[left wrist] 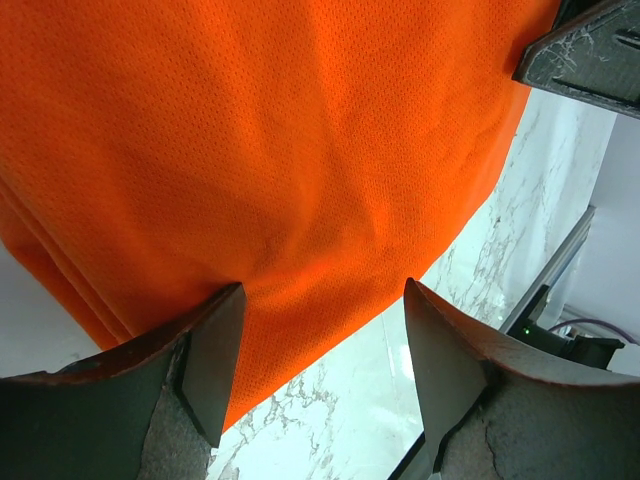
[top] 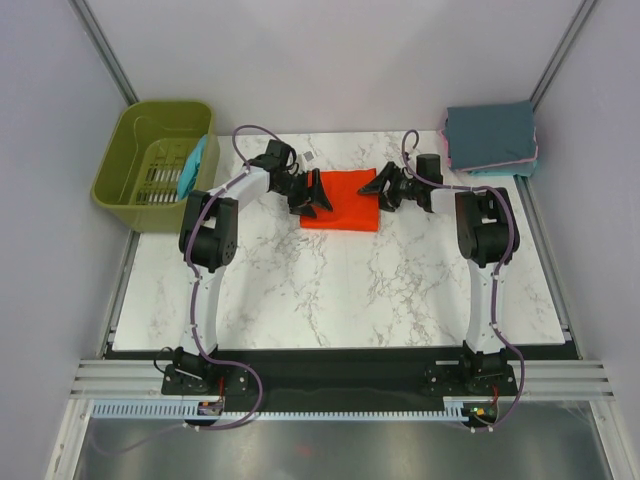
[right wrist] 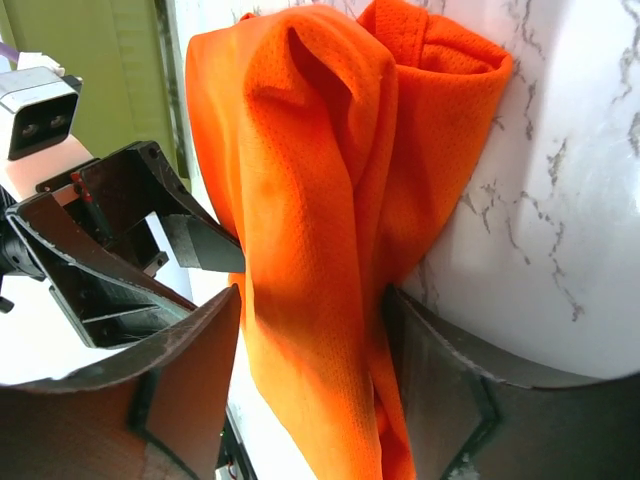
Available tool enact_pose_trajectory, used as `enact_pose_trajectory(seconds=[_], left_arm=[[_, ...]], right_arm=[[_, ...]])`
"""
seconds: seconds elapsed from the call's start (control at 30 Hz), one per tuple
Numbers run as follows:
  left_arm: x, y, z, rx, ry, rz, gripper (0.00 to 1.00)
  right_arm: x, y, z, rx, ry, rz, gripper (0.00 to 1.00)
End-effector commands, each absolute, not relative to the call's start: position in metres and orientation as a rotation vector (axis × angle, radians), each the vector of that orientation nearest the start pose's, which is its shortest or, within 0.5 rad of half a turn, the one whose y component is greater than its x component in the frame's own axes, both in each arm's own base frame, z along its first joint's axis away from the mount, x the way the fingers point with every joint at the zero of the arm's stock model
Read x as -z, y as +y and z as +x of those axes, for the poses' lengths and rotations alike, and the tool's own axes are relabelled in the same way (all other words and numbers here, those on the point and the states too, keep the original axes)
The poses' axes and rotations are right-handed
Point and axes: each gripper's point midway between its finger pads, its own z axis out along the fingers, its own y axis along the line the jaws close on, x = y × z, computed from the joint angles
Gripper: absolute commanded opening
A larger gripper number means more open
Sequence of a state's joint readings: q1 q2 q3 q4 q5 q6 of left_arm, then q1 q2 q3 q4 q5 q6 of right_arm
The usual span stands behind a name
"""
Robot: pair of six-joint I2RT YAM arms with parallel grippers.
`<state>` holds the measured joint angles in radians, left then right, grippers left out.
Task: Fold and stack the t-shirts
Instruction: Neatly place the folded tshirt to the corner
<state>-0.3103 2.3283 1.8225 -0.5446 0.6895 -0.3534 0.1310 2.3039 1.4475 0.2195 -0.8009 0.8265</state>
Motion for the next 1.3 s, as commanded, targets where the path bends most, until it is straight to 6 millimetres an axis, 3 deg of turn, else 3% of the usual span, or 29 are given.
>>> enact_pose_trajectory(seconds=[0.0,0.37,0.47,0.67,0.73,0.8,0.97,1.17,1.27], left_arm=[[-0.045,-0.275,0.454,1.089,2.646,0.238,0.72],[-0.047,-0.280,0.452,1.072,2.641,0.263,0.72],[-0.047,-0.280,0.451,1.060,2.643,0.269,0.72],[-0.059,-0.282,0.454,1.010,2.615,0.304,0.75],[-0.070,-0.279,0.460,0.961,2.582,0.336,0.78],[-0.091,-0.271,0.468,0.859,2.536,0.368,0.79],[-0.152,-0.242,0.482,0.659,2.400,0.448,0.80],[-0.197,-0.229,0.457,0.687,2.332,0.521,0.80],[-0.203,-0.225,0.444,0.681,2.326,0.551,0.80]], right_arm=[[0.027,0.214,0.475,-1.312,2.495,0.447,0.67],[0.027,0.230,0.477,-1.373,2.469,0.415,0.52],[0.023,0.233,0.479,-1.388,2.454,0.394,0.43],[-0.008,0.230,0.492,-1.362,2.405,0.283,0.00],[-0.018,0.222,0.498,-1.281,2.394,0.147,0.00],[-0.041,0.210,0.505,-1.180,2.379,0.013,0.00],[-0.100,0.167,0.522,-0.990,2.305,-0.117,0.00],[-0.144,0.117,0.530,-0.778,2.255,-0.263,0.00],[-0.163,0.097,0.544,-0.627,2.223,-0.358,0.00]])
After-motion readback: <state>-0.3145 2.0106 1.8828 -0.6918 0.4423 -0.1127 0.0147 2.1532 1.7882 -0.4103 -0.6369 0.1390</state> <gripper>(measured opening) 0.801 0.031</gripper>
